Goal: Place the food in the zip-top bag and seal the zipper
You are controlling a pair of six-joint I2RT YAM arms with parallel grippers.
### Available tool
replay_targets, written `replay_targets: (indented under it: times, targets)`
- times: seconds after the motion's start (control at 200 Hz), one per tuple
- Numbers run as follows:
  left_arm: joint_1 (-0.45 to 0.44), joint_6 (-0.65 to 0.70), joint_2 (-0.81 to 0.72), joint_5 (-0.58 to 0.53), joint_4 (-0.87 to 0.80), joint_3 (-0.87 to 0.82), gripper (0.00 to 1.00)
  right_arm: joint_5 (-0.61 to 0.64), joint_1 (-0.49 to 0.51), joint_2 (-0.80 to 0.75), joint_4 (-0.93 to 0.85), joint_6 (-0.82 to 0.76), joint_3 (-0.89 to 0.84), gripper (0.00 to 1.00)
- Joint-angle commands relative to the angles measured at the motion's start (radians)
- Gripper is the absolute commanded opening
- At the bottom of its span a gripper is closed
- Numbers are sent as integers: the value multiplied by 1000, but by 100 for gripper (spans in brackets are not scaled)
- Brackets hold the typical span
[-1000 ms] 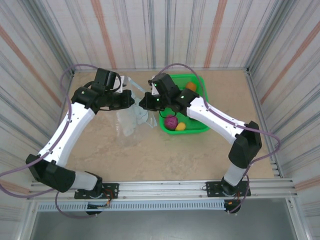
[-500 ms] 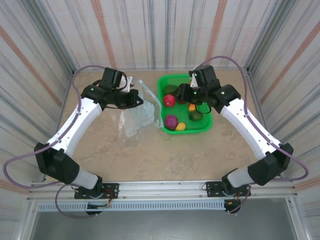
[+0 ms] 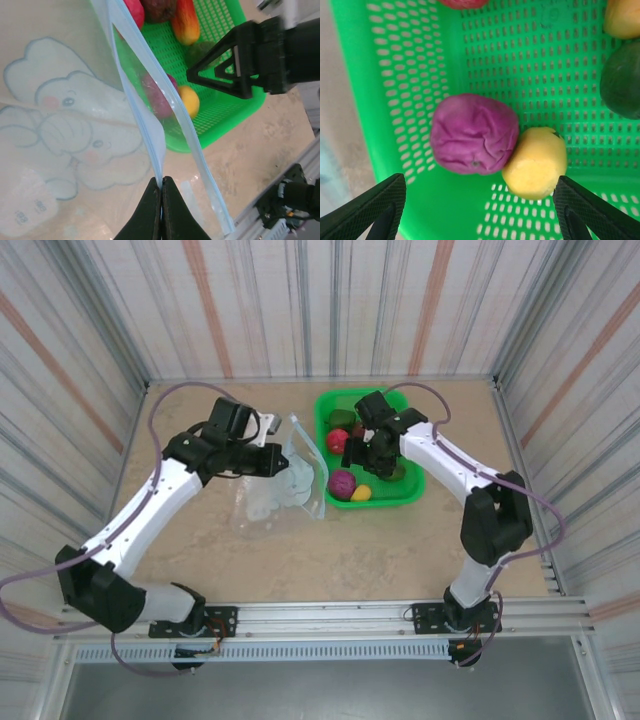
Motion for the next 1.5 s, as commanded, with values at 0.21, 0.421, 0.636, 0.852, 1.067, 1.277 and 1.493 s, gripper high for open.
replay_targets:
  times: [0.21, 0.421, 0.636, 0.852, 1.067, 1.277, 1.493]
  targets:
    - [97, -34, -36, 50, 87, -51, 0, -73, 3, 84, 9, 567, 15, 80]
    - [97, -37, -38, 60, 96, -60, 0, -72, 4, 124, 91, 733, -31, 85]
    - [97, -39, -43, 63, 99, -63, 0, -83, 14, 216, 120, 757, 21, 84]
    - [97, -40, -46, 52, 100, -65, 0, -57, 21, 259, 112, 761, 34, 65]
    - [101, -49, -40, 71, 106, -66, 0, -5, 7, 165, 105, 708, 16, 52]
    - [114, -72, -15, 154, 133, -71, 0, 79, -19, -46, 126, 545, -61, 52]
    - [123, -116, 6, 273, 195, -97, 0, -79, -38, -323, 415, 206, -220, 48]
